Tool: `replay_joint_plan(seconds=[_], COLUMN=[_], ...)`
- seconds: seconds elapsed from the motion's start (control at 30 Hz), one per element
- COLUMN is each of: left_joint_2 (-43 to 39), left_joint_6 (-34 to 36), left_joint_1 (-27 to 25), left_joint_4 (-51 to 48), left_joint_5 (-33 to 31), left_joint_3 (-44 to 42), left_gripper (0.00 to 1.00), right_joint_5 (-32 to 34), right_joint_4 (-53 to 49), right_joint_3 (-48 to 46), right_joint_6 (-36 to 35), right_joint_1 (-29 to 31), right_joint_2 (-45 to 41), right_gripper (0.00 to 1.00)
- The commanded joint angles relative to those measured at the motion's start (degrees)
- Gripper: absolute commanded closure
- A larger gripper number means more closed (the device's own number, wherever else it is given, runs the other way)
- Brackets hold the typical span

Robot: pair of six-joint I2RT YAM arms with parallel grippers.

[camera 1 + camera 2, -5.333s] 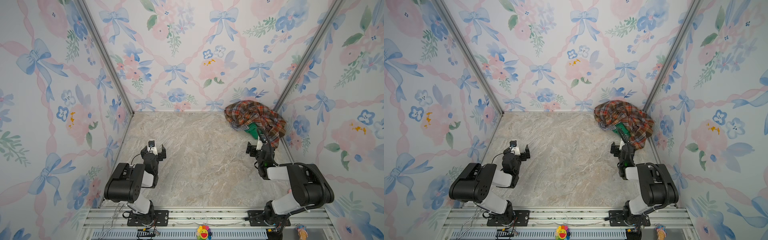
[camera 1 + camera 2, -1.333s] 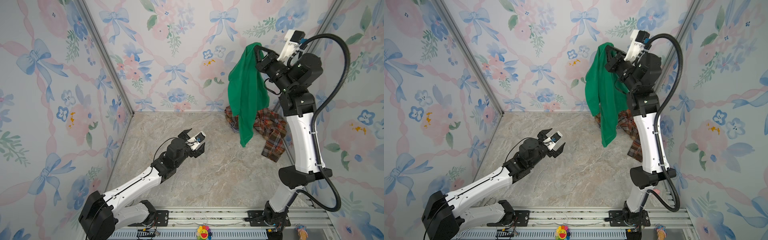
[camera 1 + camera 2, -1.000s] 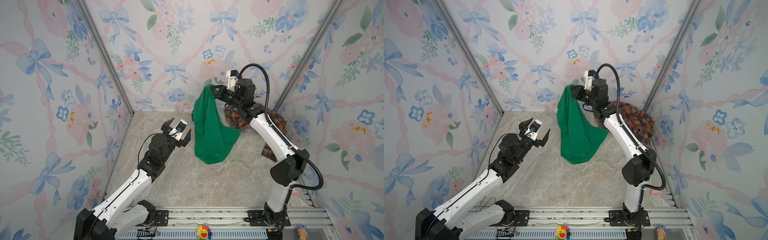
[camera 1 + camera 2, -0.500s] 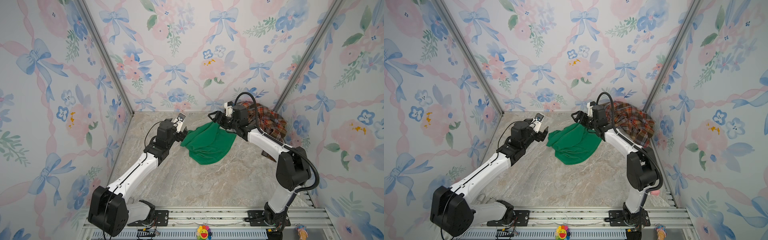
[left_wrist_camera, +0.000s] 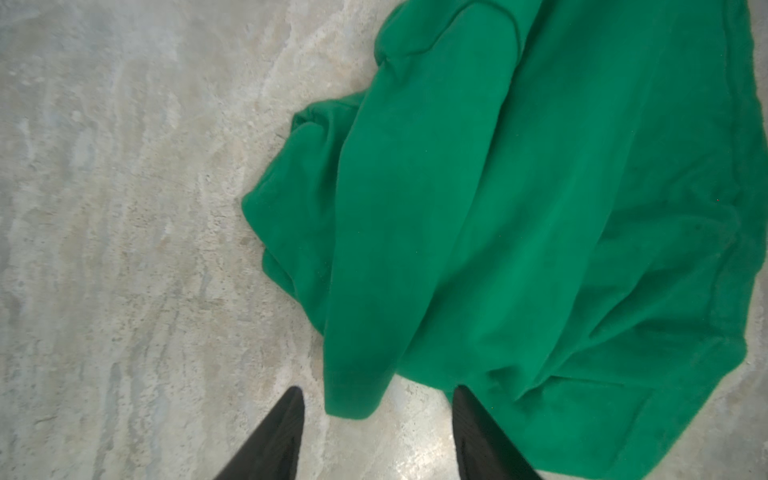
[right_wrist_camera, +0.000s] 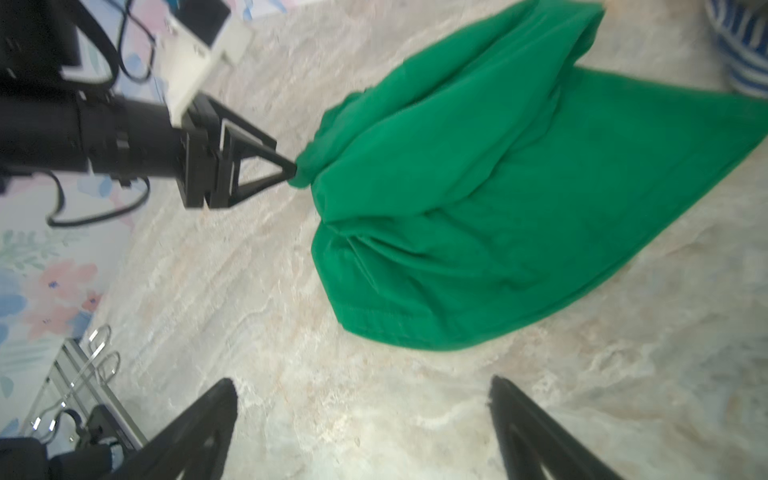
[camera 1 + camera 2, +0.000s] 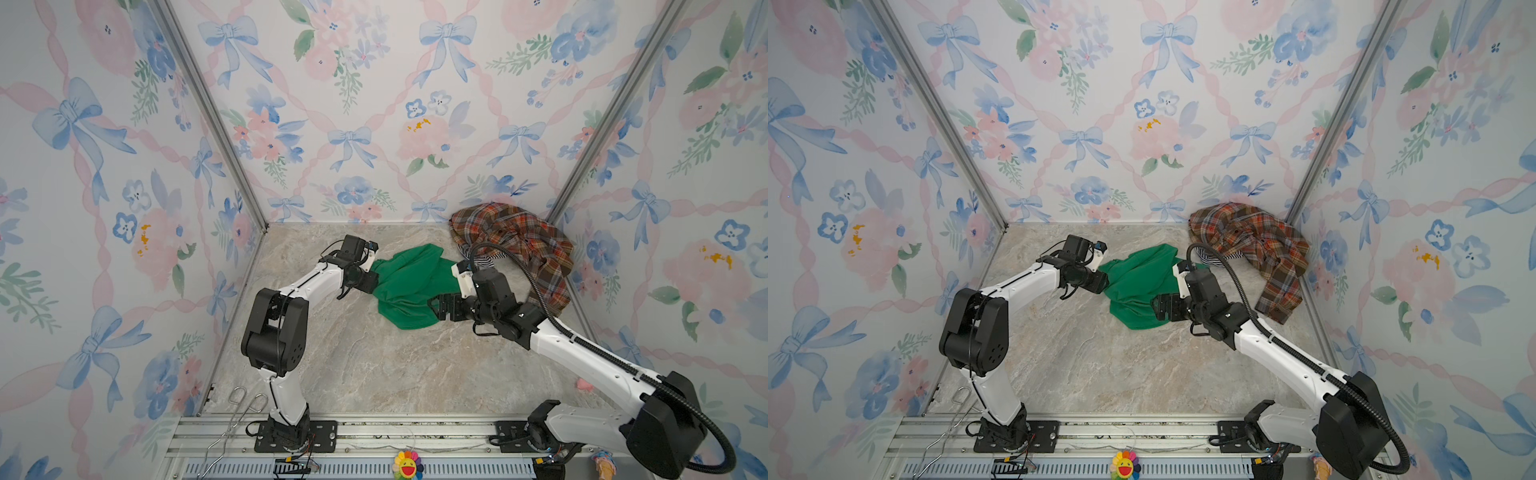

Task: Pick out a specific cloth from the pile
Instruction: 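Lift the green garment high with the left gripper while the right gripper releases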

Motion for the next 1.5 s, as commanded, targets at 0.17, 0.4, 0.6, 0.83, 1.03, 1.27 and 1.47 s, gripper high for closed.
replay_joint_plan(seconds=[0.17,0.4,0.6,0.83,1.03,1.27,1.47], left_joint_2=[5.57,7.78,1.37,-10.71,-14.95,-16.05,-14.69], left_joint_6=[-2.44,-2.75,-2.04,-3.54,-3.46,-0.26,-3.33], left_joint_1=[0.24,0.25,1.02,1.75,1.77,2.71,5.95], left_joint_4=[1.31,2.58,4.27,5.92,11.01,25.54,37.97], left_joint_5=[0.29,-1.02,-0.10,-4.20,-8.97,-13.10,-15.22], left_joint_3=[3.34,4.14,4.03,10.59,22.63,30.74,36.97], left_gripper=[0.45,0.65,1.00,1.00,1.00,1.00,1.00], right_joint_5=[8.55,7.87,7.84,8.19,6.37,4.56,4.37], right_joint_4=[5.21,5.00,4.65,2.44,2.84,4.78,4.96], right_joint_3=[-0.06,2.53,2.57,4.47,3.46,-0.35,-1.54], right_joint_6=[0.54,0.93,1.05,-1.16,-0.88,0.47,0.80], right_joint_1=[9.56,10.61,10.61,10.28,8.21,5.27,4.19], right_joint_2=[4.72,9.04,9.25,8.49,6.77,3.67,1.82], right_gripper=[0.03,0.03,0.03,0.03,0.03,0.03,0.03])
